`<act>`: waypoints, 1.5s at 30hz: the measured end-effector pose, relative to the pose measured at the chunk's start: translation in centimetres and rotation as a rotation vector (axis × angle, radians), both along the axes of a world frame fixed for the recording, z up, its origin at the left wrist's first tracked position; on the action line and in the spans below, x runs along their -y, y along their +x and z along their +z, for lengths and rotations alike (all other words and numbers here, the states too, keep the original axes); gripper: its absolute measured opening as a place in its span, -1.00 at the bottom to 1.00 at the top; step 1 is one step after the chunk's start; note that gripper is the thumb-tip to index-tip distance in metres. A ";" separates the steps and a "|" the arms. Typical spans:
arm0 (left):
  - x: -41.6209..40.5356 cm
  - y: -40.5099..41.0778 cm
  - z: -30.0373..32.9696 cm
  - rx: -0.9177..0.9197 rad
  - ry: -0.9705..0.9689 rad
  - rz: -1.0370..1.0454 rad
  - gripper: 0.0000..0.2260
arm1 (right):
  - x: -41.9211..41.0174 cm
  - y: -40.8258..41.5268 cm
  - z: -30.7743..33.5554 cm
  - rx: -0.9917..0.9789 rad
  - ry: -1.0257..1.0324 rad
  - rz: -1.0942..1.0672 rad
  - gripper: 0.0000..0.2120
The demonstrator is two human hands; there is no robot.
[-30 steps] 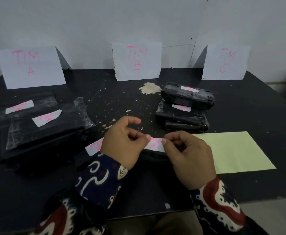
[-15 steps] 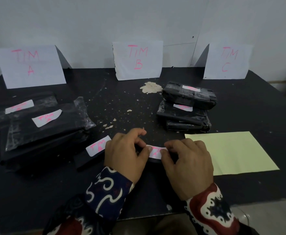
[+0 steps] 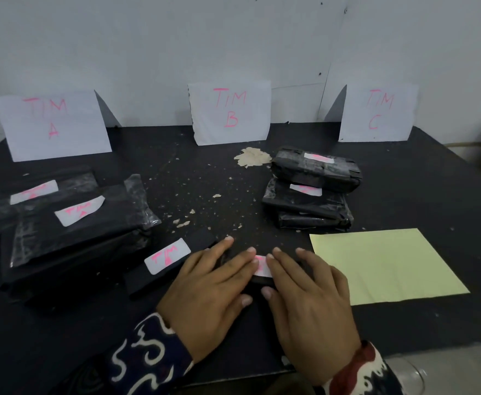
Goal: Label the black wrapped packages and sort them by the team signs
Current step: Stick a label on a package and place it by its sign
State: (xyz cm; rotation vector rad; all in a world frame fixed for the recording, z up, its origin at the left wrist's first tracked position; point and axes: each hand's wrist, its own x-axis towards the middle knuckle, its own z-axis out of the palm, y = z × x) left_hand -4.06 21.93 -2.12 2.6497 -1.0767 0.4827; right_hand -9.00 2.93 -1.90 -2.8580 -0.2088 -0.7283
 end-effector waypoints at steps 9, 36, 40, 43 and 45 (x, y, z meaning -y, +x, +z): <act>-0.1 -0.3 -0.5 -0.026 0.042 0.010 -0.51 | -0.1 -0.9 0.4 -0.172 -0.071 -0.197 -0.36; 1.2 0.6 1.1 0.015 -0.052 0.113 -0.68 | 3.4 -0.7 1.2 -0.280 0.074 -0.371 -0.36; 1.4 1.3 1.5 0.022 -0.056 0.135 -0.66 | 5.7 -0.7 1.0 -0.329 0.068 -0.441 -0.34; 1.6 1.7 1.6 0.026 -0.063 0.141 -0.68 | 6.6 -0.9 0.9 -0.324 0.074 -0.456 -0.32; 1.7 2.0 1.6 0.021 -0.066 0.144 -0.69 | 6.6 -0.9 0.9 -0.315 0.090 -0.438 -0.31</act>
